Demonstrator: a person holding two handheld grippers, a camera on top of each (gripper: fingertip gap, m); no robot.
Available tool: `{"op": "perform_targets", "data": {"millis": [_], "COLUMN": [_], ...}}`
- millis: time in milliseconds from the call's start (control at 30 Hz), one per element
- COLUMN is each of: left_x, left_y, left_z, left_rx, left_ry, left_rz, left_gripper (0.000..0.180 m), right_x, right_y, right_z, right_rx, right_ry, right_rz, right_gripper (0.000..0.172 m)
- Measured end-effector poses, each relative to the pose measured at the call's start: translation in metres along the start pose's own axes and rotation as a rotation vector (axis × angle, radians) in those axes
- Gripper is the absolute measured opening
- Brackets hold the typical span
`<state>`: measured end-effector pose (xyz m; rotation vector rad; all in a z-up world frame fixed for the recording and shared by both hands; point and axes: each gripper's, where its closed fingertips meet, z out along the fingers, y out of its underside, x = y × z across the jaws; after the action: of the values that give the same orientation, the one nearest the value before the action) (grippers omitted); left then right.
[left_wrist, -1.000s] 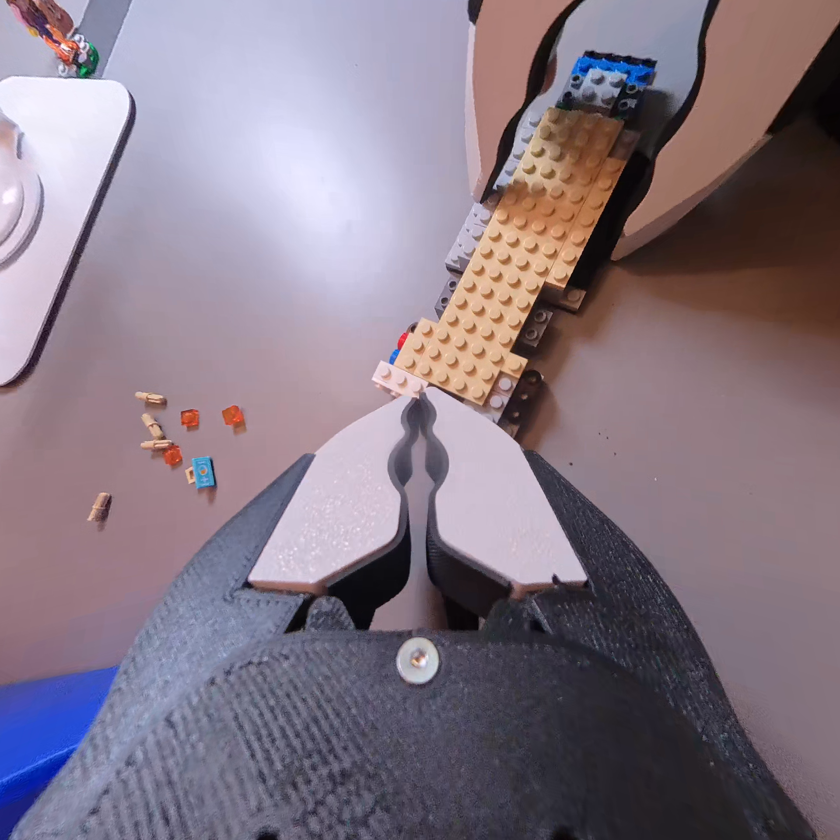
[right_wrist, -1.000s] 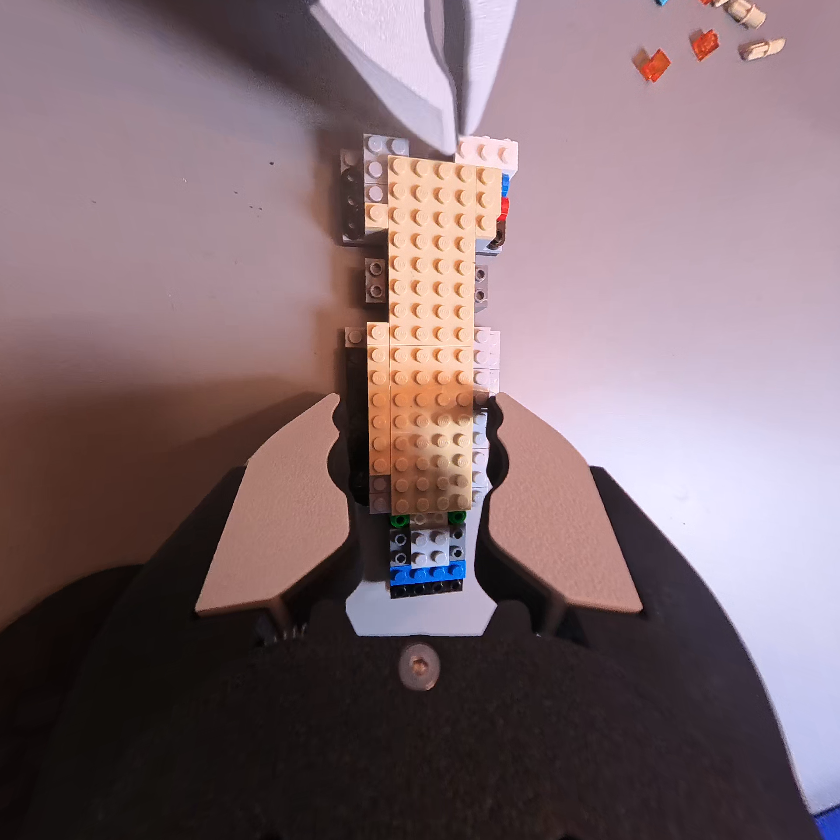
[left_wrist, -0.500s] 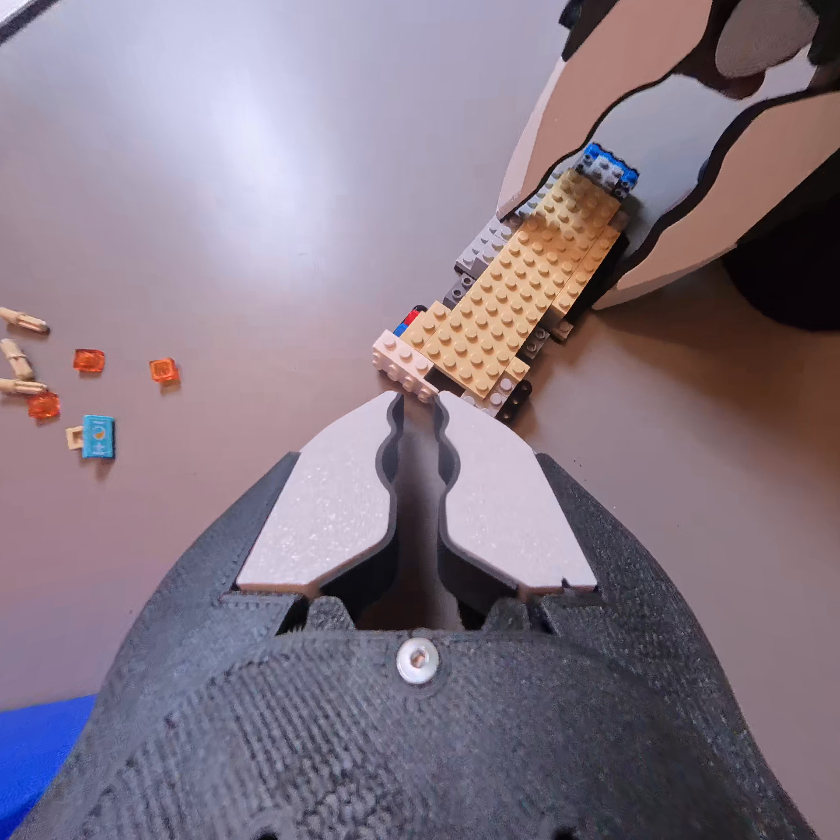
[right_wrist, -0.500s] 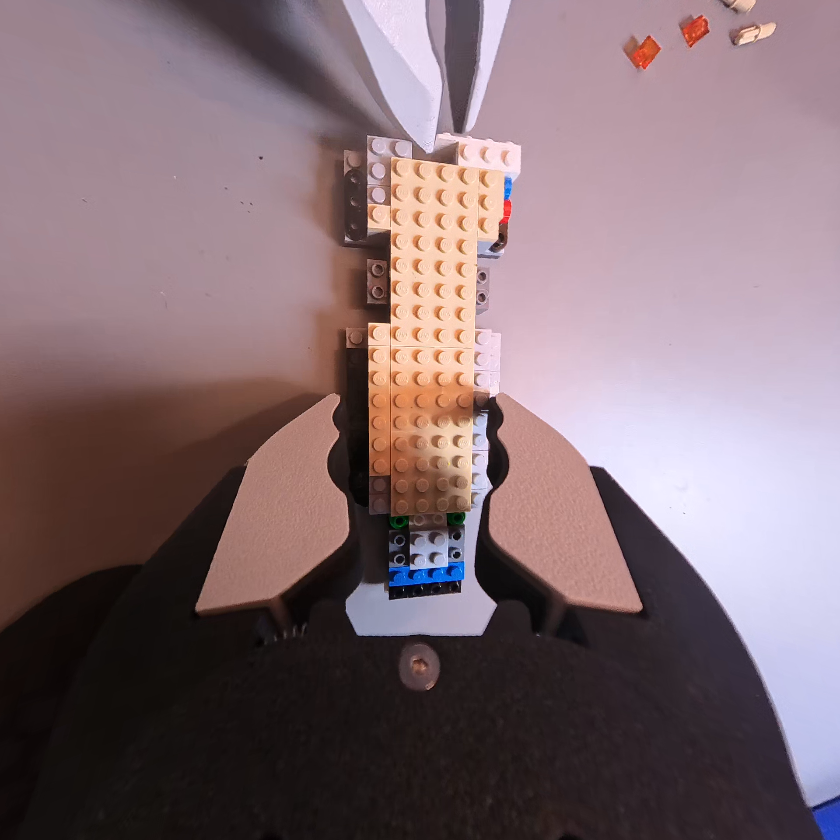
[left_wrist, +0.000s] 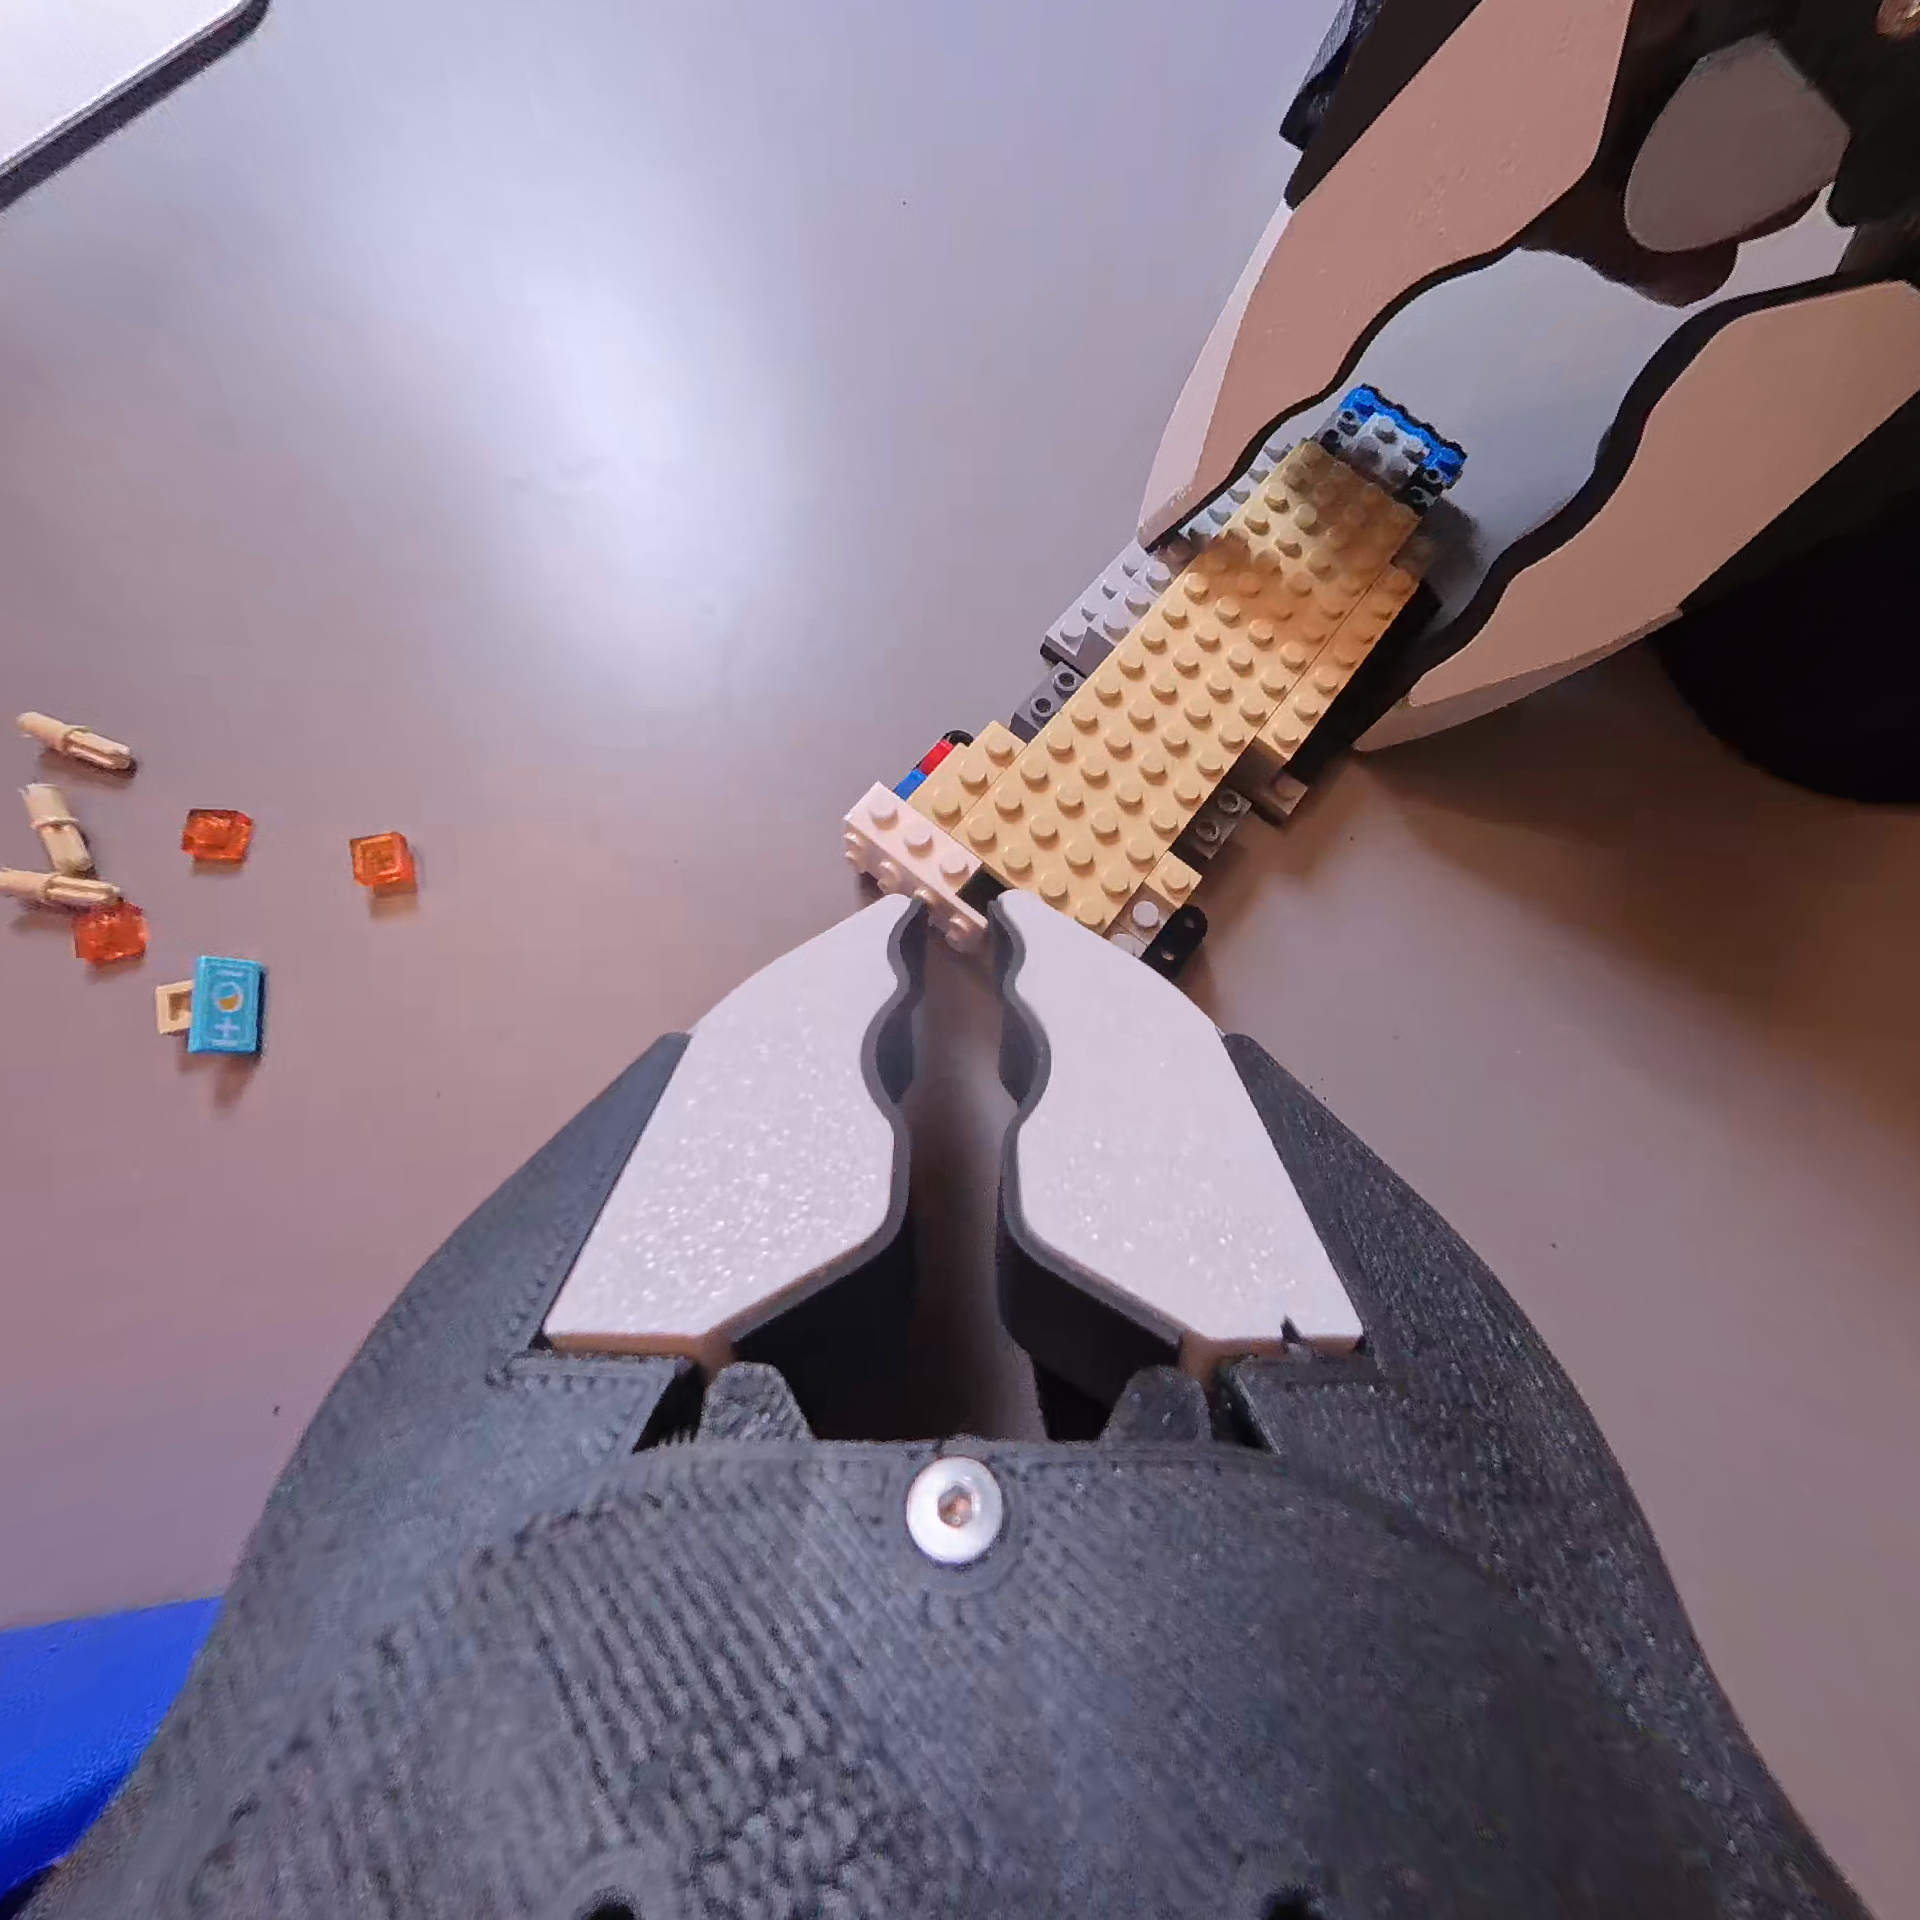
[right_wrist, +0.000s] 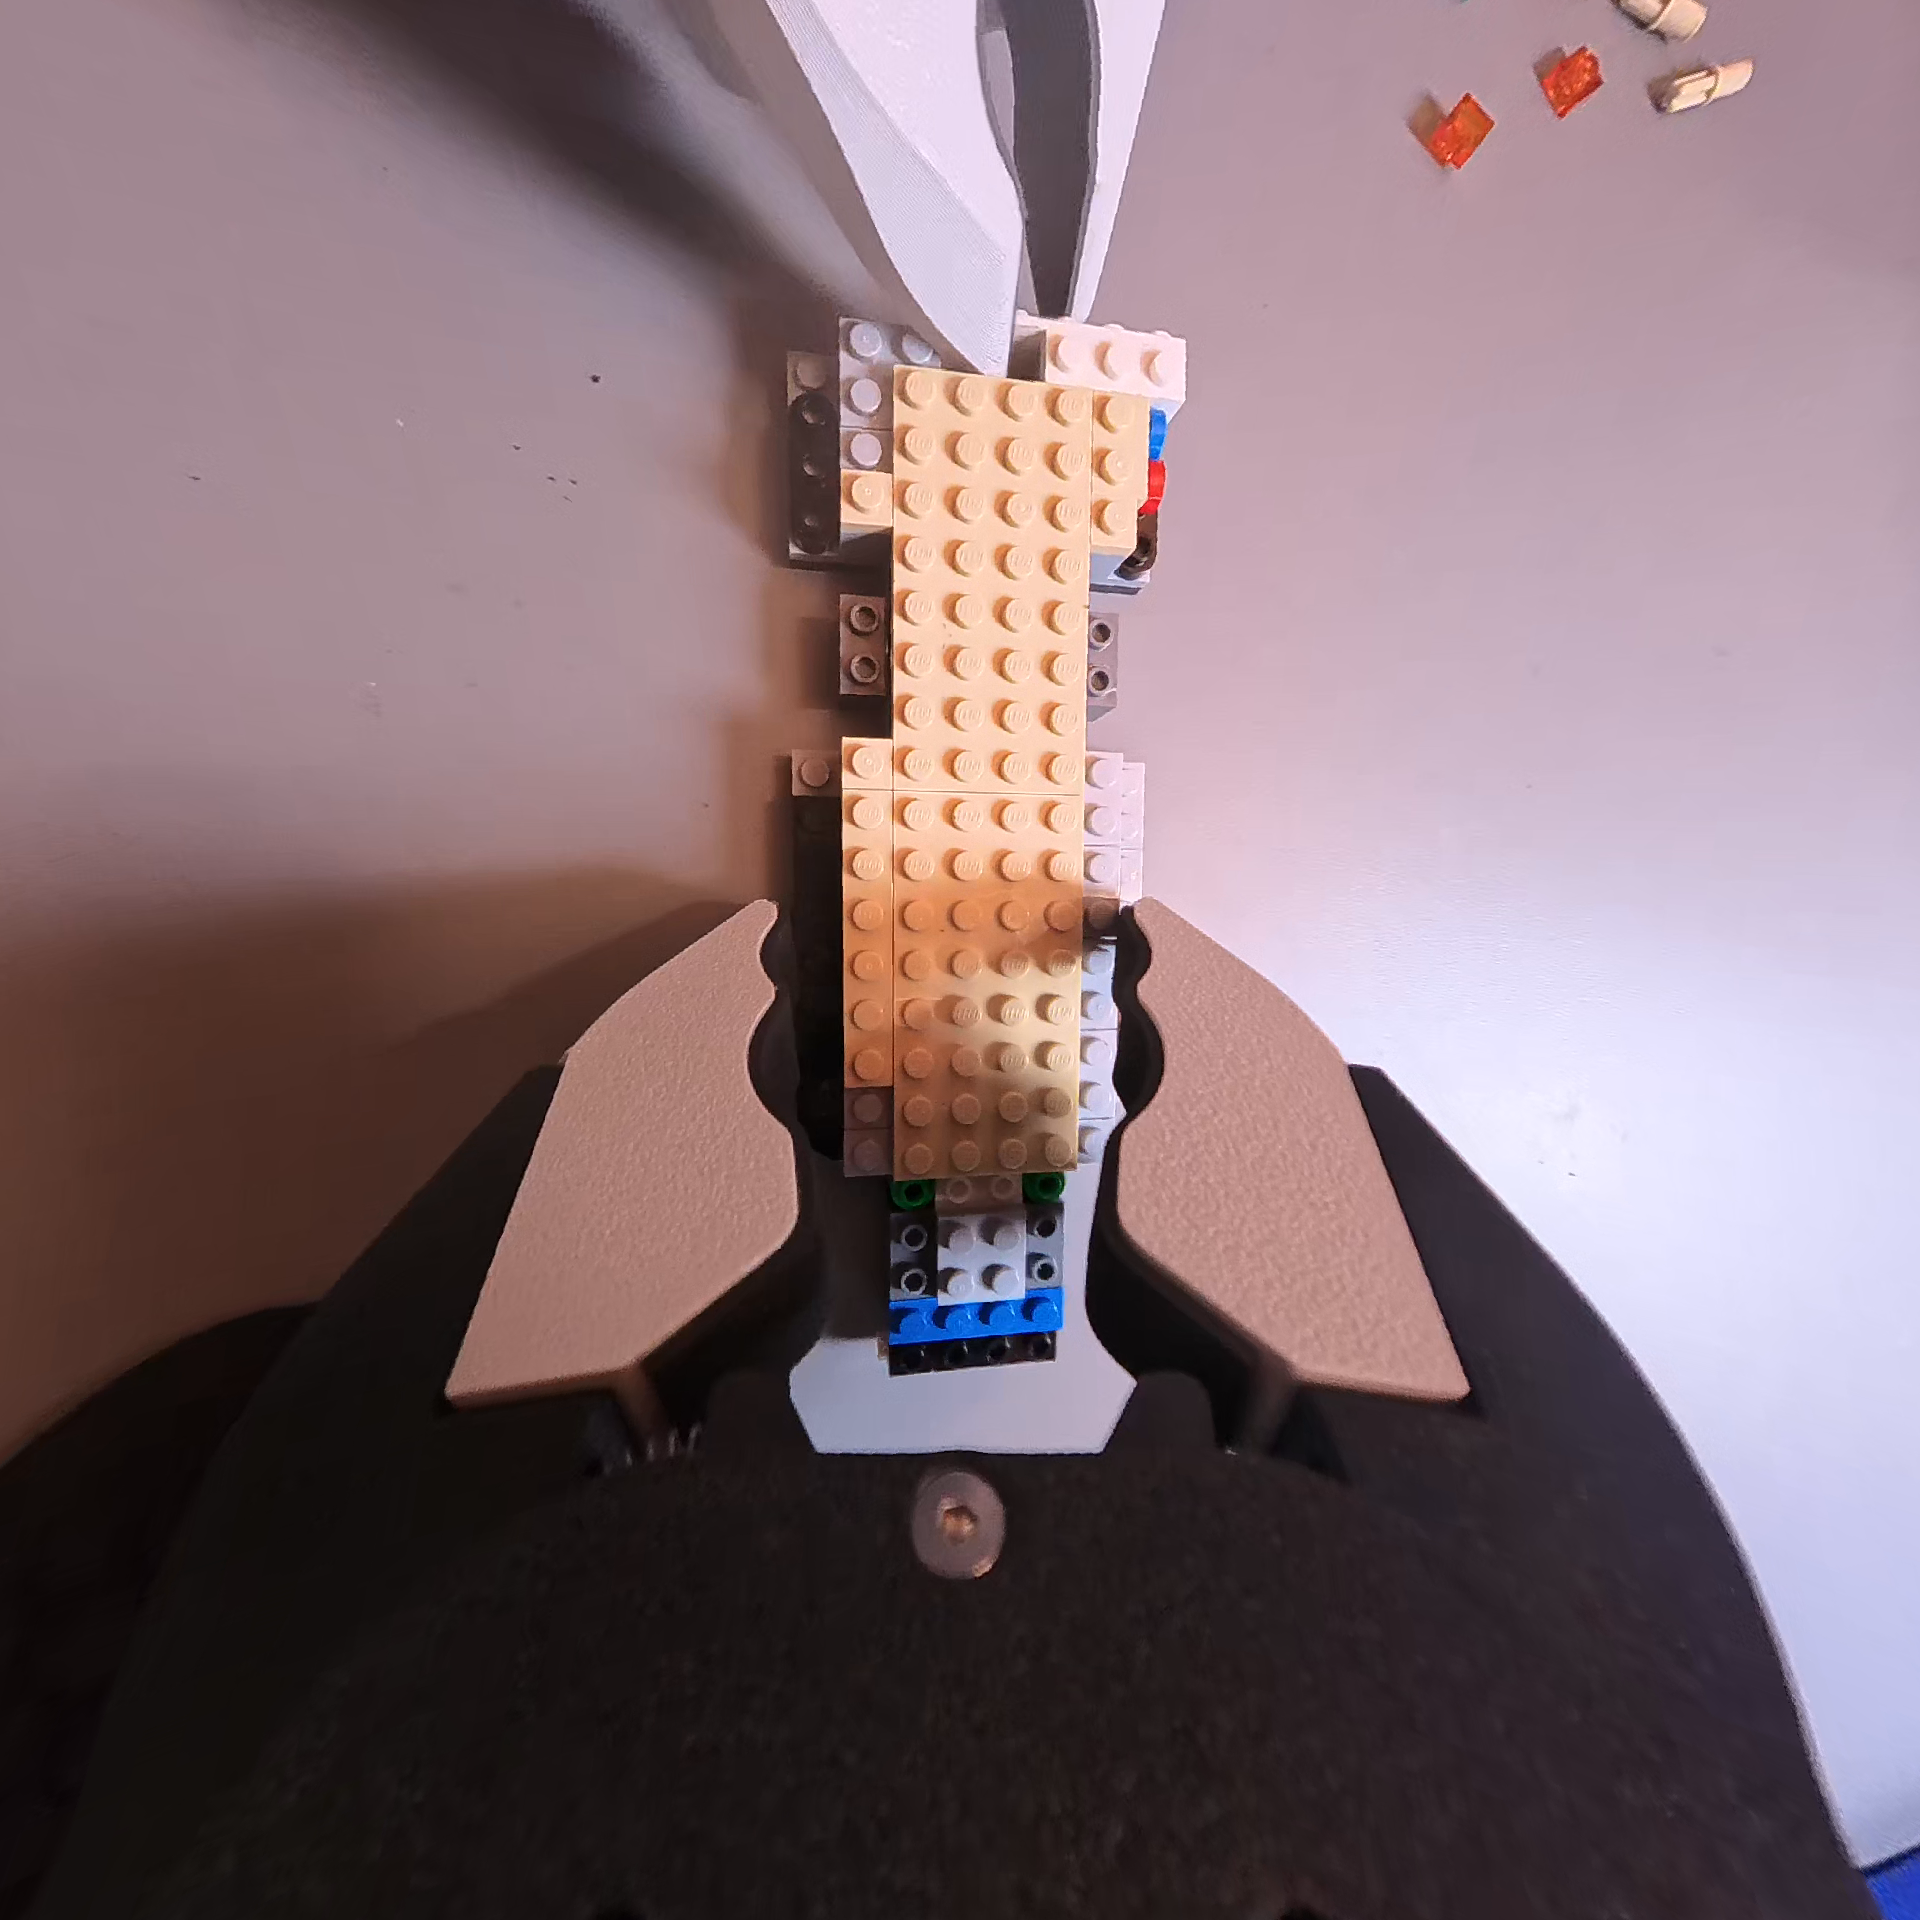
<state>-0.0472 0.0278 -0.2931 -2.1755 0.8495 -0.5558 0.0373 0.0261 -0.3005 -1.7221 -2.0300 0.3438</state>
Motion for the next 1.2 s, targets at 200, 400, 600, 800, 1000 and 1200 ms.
{"op": "perform_targets", "data": {"millis": [200, 400, 600, 800, 1000, 1200], "left_x": [-0.001, 0.001, -0.011, -0.089, -0.11, -0.043], "left_y": [0.0, -0.021, -0.063, -0.035, 0.022, -0.023], "left_z": [-0.003, -0.025, -0.081, -0.191, -0.197, -0.148], "left_rx": [-0.075, -0.048, 0.098, -0.011, -0.228, -0.012], "left_ry": [-0.097, -0.218, -0.313, -0.6, -0.578, -0.288], "left_rz": [0.218, 0.37, 0.374, 0.187, 0.084, 0.262], "left_gripper": [0.006, 0.004, 0.004, 0.005, 0.051, 0.04], "right_x": [0.0, 0.0, 0.001, 0.003, 0.002, -0.001], "right_y": [0.0, 0.0, -0.001, 0.003, 0.004, -0.004], "right_z": [0.001, 0.001, 0.002, 0.0, -0.001, -0.005], "right_rx": [-0.008, -0.008, 0.0, 0.007, 0.038, 0.117], "right_ry": [0.01, 0.017, 0.02, -0.001, -0.023, 0.073], "right_rz": [0.023, 0.039, 0.048, 0.01, -0.055, -0.254], "right_gripper": [0.059, 0.059, 0.059, 0.059, 0.059, 0.059]}}
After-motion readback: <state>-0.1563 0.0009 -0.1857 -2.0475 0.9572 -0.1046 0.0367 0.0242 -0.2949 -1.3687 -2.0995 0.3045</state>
